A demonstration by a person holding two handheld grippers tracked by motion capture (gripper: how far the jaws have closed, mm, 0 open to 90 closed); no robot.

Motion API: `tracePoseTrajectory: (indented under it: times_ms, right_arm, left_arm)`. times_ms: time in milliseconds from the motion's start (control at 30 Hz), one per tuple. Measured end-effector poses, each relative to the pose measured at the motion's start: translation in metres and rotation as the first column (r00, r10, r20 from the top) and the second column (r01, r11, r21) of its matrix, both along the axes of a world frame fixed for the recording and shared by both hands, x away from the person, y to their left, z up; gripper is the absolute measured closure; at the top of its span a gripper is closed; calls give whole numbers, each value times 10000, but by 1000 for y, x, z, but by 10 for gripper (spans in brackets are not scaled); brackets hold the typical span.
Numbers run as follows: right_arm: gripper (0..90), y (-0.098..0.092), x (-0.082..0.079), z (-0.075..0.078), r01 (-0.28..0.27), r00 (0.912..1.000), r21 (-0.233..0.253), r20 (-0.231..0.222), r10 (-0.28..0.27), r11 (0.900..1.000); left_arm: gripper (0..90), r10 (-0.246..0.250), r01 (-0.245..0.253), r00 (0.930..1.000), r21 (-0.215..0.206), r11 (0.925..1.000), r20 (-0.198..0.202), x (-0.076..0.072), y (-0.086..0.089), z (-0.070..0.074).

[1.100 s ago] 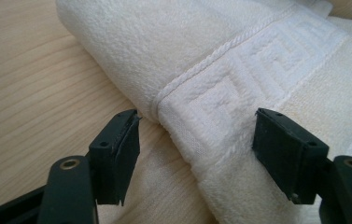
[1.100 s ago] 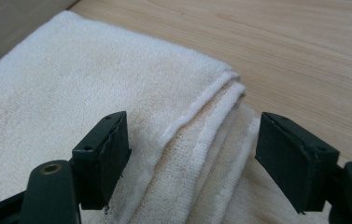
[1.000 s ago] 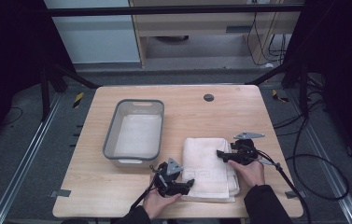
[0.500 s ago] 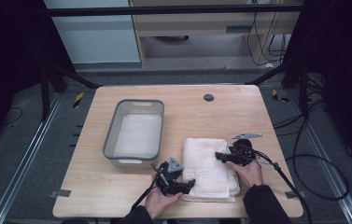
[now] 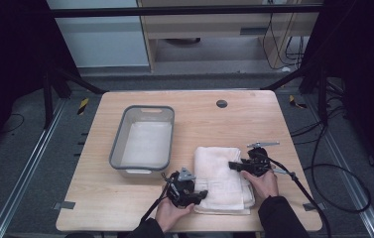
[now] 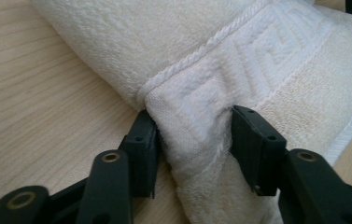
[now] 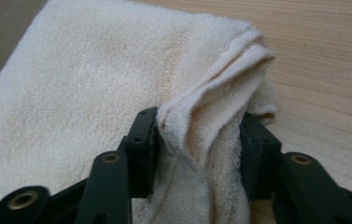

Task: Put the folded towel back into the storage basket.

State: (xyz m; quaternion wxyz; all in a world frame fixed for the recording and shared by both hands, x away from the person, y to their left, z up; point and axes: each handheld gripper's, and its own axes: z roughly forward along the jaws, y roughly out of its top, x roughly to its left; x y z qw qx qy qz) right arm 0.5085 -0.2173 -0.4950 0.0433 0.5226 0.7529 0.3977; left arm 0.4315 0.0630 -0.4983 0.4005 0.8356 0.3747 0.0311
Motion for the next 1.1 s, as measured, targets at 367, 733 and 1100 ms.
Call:
tracePoseTrajectory:
  times_ms: [367,733,1100]
  right_arm:
    - [667,0,-1,4,-140,9999,246,-21,141,9996]
    - [672,1,-8,21,-240,9984,248,516,227,9994]
    - [673,0,-19,50,-263,9902,615,1386,175,9978]
  left_arm:
    - [704,-112,112,9999,-72,9999,89,-2,0,3]
    - [735,-167,178,9994,-372,9991,294,-6,5,10]
    - [738,-179,240,9973,-872,9959,706,-10,14,30]
